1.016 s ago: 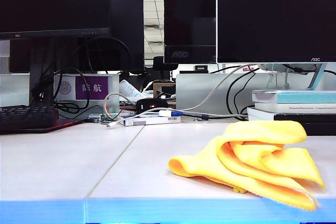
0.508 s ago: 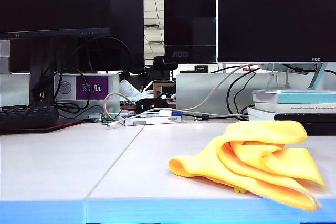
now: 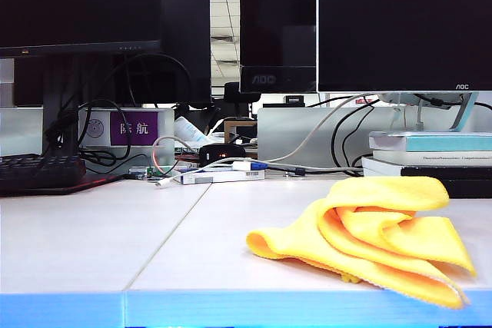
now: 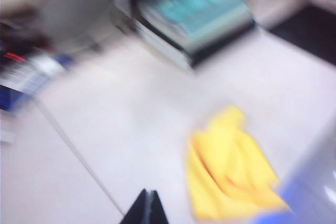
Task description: Wipe the table from back to front using the rag.
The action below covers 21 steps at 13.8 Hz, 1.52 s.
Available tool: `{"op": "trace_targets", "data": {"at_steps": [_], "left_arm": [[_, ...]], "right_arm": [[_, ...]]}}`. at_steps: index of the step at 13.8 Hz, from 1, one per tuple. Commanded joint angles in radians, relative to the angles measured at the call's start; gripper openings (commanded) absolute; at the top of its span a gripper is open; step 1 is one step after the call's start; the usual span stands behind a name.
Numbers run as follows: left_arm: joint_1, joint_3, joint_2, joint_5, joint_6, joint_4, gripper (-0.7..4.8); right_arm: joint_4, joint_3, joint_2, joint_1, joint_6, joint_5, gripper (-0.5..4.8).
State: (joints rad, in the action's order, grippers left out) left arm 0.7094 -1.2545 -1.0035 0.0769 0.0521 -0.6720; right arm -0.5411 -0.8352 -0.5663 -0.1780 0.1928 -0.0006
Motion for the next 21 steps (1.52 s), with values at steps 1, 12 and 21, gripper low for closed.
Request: {"op": "trace_targets", "data": {"at_steps": [1, 12, 21], "left_arm": [[0.021, -0.056, -0.055, -0.001, 0.0, -0.046, -0.06], [0.021, -0.072, -0.064, 0.017, 0.001, 0.025, -0.05], [0.021, -0.072, -0.064, 0.017, 0.001, 0.025, -0.05]], "right_arm": [[-0.016, -0.005, -0.037, -0.129, -0.01, -0.002, -0.02], [0.074, -0.004, -0.625, -0.474, -0.008, 0.054, 2.55], [0.239, 0.002, -0.89, -0.473, 0.043, 0.131, 2.51]]}}
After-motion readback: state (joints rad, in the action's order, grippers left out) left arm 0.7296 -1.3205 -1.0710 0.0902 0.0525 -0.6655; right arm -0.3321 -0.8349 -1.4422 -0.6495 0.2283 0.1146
